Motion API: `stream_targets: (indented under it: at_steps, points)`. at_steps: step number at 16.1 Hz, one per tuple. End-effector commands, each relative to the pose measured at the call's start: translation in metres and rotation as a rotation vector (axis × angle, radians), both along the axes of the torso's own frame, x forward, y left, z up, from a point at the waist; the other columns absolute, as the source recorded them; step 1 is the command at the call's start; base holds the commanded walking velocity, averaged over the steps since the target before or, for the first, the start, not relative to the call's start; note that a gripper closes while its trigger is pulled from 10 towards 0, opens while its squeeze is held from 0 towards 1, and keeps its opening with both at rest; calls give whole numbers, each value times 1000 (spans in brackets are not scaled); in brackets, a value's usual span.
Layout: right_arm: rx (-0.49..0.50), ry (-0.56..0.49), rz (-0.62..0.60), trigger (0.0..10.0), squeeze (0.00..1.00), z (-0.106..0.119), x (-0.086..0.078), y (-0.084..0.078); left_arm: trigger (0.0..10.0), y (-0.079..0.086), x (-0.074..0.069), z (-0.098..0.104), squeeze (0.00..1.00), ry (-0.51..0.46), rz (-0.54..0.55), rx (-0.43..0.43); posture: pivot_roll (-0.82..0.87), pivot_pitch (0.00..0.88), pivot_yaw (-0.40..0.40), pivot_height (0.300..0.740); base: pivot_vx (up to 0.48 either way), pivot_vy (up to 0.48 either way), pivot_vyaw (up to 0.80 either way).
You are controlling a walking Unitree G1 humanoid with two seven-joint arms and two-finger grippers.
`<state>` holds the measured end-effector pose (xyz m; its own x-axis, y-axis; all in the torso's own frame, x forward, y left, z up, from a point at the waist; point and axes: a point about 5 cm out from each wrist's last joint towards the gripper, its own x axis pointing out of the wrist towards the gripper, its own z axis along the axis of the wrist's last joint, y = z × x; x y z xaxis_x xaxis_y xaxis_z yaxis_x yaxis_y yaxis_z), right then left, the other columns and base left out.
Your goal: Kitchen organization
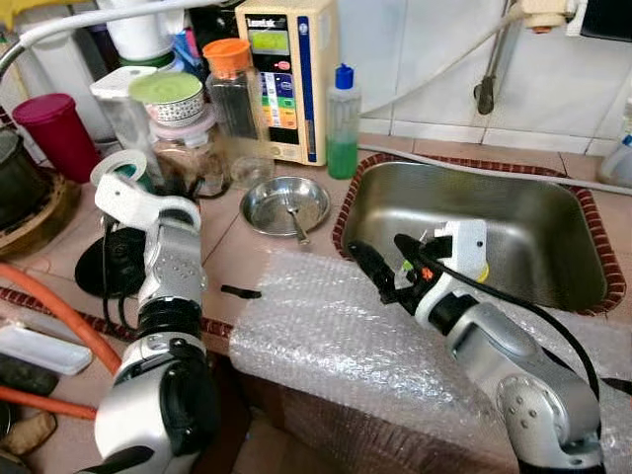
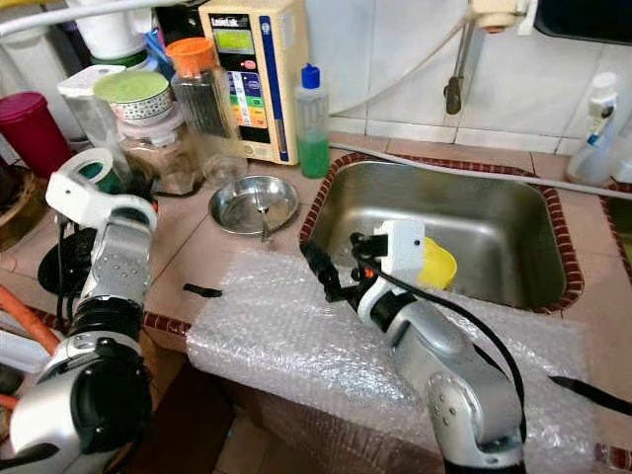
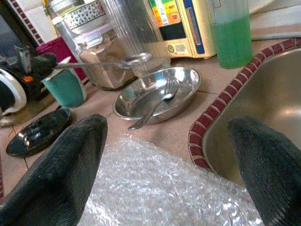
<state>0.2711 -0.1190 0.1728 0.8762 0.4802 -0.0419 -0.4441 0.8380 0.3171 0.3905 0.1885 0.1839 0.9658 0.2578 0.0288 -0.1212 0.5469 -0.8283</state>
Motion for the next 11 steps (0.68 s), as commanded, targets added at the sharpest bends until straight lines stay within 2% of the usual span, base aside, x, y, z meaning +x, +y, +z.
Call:
stream_targets:
  at_steps: [1, 2, 3, 4, 5, 6, 9, 11]
  points:
    - [35, -1, -24, 10000, 0, 2, 5, 0, 0, -8, 1, 14, 0, -70, -51, -7, -65, 0, 93, 740, 0, 0, 0]
    - [77, 16, -57, 10000, 0, 1, 8, -1, 0, -18, 0, 19, 0, -108, -110, -33, -65, 0, 93, 740, 0, 0, 0]
    - [163, 55, -109, 10000, 0, -1, 14, -4, 0, -36, -1, 25, 0, -157, -204, -58, -67, 0, 95, 740, 0, 0, 0]
    - [290, 99, -155, 10000, 0, -2, 21, -6, 0, -53, -3, 26, 0, -180, -284, -76, -68, 0, 97, 740, 0, 0, 0]
    - [407, 125, -187, 10000, 0, -1, 26, -8, 0, -73, -7, 23, 0, -180, -366, -110, -68, 0, 96, 740, 0, 0, 0]
    - [432, 115, -183, 10000, 0, 1, 29, -8, 0, -101, -16, 15, 0, -169, -489, -160, -72, 0, 100, 740, 0, 0, 0]
    - [480, 74, -197, 10000, 0, 8, 33, -13, 0, -126, -29, 8, 0, -151, -607, -197, -80, 0, 103, 740, 0, 0, 0]
    - [507, 57, -212, 10000, 0, 11, 35, -20, 0, -132, -34, 8, 0, -151, -651, -232, -85, 0, 104, 740, 0, 0, 0]
